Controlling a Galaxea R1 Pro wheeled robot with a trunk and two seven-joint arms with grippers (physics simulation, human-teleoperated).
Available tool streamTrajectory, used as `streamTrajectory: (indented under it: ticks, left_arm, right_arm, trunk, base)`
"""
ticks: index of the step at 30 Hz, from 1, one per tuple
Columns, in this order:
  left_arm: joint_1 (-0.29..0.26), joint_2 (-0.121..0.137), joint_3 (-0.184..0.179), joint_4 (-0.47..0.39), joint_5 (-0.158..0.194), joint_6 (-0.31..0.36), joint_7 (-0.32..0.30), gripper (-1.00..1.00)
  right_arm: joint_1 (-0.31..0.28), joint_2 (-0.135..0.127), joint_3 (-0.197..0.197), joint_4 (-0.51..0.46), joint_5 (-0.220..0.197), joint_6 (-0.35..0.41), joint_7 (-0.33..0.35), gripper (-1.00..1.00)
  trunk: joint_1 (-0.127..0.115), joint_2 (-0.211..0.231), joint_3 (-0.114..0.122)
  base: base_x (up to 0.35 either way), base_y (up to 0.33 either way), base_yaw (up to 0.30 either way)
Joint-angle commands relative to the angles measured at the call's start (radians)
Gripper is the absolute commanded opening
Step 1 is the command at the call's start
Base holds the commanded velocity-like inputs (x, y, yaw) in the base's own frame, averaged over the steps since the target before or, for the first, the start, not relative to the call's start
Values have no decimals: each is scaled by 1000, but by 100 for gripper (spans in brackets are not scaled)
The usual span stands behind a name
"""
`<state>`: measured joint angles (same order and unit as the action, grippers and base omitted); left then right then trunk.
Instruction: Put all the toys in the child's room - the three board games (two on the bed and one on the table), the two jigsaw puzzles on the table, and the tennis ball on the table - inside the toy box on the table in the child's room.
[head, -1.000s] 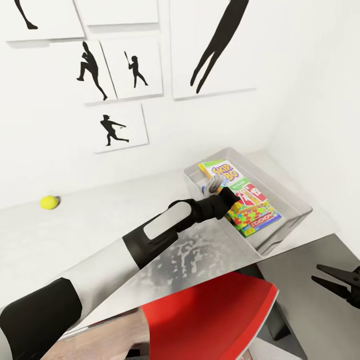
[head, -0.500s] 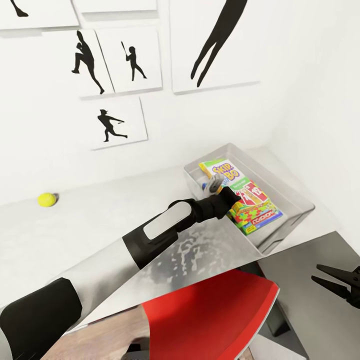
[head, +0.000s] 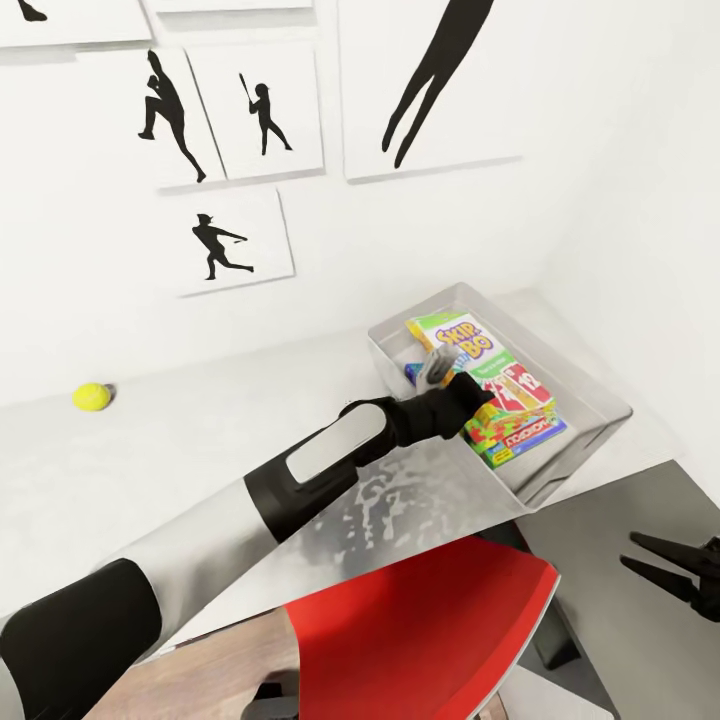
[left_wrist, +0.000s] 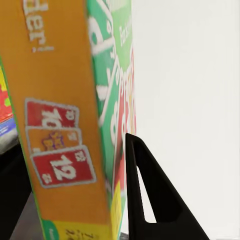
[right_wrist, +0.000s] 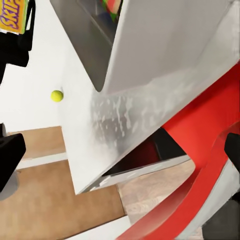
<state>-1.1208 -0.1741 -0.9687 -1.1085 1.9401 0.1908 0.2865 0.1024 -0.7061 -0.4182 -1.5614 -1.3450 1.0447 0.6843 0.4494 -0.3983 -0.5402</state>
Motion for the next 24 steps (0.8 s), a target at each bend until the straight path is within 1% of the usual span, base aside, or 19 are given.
streamTrajectory:
  ticks: [1, 4, 5, 10, 11, 15, 21, 24]
  left_arm:
    - [5, 0, -6, 0, 7, 6, 5, -100]
    - [9, 0, -16, 1, 7, 10, 6, -100]
    - [13, 0, -21, 1, 7, 13, 5, -100]
    - [24, 0, -50, 7, 12, 41, -18, -100]
    - [25, 0, -56, 8, 13, 47, -21, 100]
    - [25, 0, -78, 9, 13, 69, -24, 100]
    - [26, 0, -79, 9, 14, 70, -24, 100]
    - [26, 0, -79, 9, 14, 70, -24, 100]
  right_arm:
    - [1, 5, -1, 5, 8, 3, -1, 100]
    - [1, 22, -1, 11, 8, 3, -3, 100]
    - [1, 23, 0, 12, 10, 3, -3, 100]
    - [0, 33, -3, 26, 40, 3, -2, 100]
    - [0, 34, -3, 27, 46, 3, -1, 100]
    - [0, 36, -4, 29, 69, 3, 0, 100]
    - [0, 37, -4, 29, 104, 3, 0, 100]
    - [0, 37, -4, 29, 106, 3, 0, 100]
  trunk:
    - [1, -2, -1]
    - [1, -2, -1]
    - [1, -2, -1]
    - [1, -2, -1]
    - [1, -2, -1]
    - [1, -2, -1]
    - [1, -2, -1]
    - [1, -2, -1]
  base:
    - [0, 0, 0]
    - [0, 0, 0]
    - [0, 0, 0]
    - [0, 0, 0]
    - [0, 0, 0]
    - [0, 0, 0]
    - [0, 0, 0]
    - [0, 0, 0]
